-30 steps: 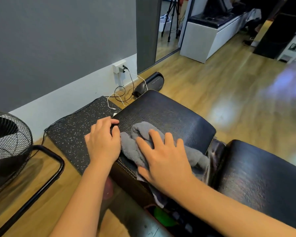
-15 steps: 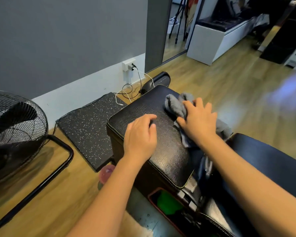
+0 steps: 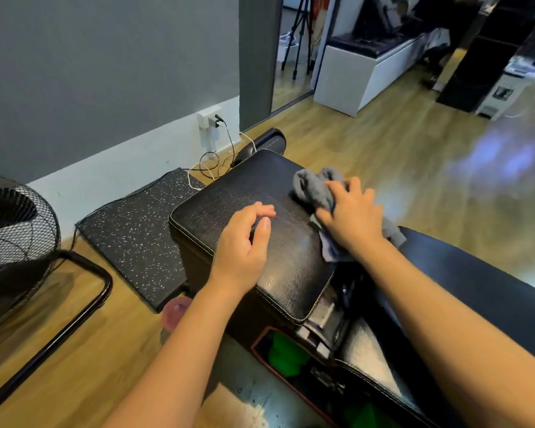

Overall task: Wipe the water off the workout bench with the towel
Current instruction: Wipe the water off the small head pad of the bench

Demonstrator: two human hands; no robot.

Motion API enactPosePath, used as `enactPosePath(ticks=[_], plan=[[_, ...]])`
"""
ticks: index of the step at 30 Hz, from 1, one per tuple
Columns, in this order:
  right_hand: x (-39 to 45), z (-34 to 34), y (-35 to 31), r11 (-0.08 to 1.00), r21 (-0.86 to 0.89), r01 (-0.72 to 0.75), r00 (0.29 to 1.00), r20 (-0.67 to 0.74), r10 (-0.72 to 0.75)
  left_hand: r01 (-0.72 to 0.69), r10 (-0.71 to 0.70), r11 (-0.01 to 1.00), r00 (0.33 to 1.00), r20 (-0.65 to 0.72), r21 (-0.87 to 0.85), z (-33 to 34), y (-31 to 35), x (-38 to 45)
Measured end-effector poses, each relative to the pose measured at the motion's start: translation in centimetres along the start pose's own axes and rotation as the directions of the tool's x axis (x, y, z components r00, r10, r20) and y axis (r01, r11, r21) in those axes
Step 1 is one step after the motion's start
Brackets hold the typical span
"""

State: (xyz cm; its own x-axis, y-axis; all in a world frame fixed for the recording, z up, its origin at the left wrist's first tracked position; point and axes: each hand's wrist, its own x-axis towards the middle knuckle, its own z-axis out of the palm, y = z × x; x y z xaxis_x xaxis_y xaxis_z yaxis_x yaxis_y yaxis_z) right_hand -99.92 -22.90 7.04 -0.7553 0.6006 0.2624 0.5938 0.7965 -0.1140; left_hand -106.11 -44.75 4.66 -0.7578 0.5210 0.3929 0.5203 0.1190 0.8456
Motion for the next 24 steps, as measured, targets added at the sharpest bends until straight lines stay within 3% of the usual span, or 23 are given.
enactPosePath(ticks=[3, 6, 10, 14, 17, 20, 22, 24], plan=[[1.1, 0.0, 1.2, 0.996, -0.002, -0.094, 0.995, 0.019, 0.094, -0.026, 0.023, 0.998, 0.999, 0.043, 0.053, 2.2, 1.0, -0.1], [-3.1, -0.5, -0.7, 0.994, -0.081, 0.076, 0.996, -0.032, -0.078, -0.063, 0.063, 0.998, 0.998, -0.011, 0.007, 4.0, 2.4, 0.5], [-10.9, -1.1, -3.5, 0.952, -0.038, 0.304, 0.94, -0.15, -0.306, -0.129, 0.12, 0.991, 0.977, -0.178, -0.04, 4.8, 3.7, 1.7], [-11.0, -1.0, -2.2, 0.921, -0.02, 0.388, 0.917, -0.094, -0.388, -0.171, 0.166, 0.985, 0.968, -0.189, -0.013, 3.7, 3.7, 2.1], [-6.7, -0.4, -0.3, 0.957, -0.07, 0.28, 0.958, -0.05, -0.284, -0.182, 0.175, 0.982, 0.975, -0.136, -0.041, 3.2, 3.3, 1.9], [-1.1, 0.0, 2.6, 0.999, -0.046, -0.004, 1.0, 0.023, 0.005, -0.095, 0.091, 0.994, 0.993, -0.074, -0.052, 3.3, 2.8, 1.1], [1.1, 0.0, 4.4, 0.981, 0.036, -0.19, 0.978, 0.098, 0.186, -0.018, 0.018, 0.999, 1.0, 0.005, -0.041, 3.7, 2.3, 0.3], [0.7, -0.6, 4.5, 0.983, 0.018, -0.183, 0.977, 0.115, 0.18, 0.01, -0.009, 1.0, 0.998, 0.058, -0.017, 3.8, 2.0, -0.4]])
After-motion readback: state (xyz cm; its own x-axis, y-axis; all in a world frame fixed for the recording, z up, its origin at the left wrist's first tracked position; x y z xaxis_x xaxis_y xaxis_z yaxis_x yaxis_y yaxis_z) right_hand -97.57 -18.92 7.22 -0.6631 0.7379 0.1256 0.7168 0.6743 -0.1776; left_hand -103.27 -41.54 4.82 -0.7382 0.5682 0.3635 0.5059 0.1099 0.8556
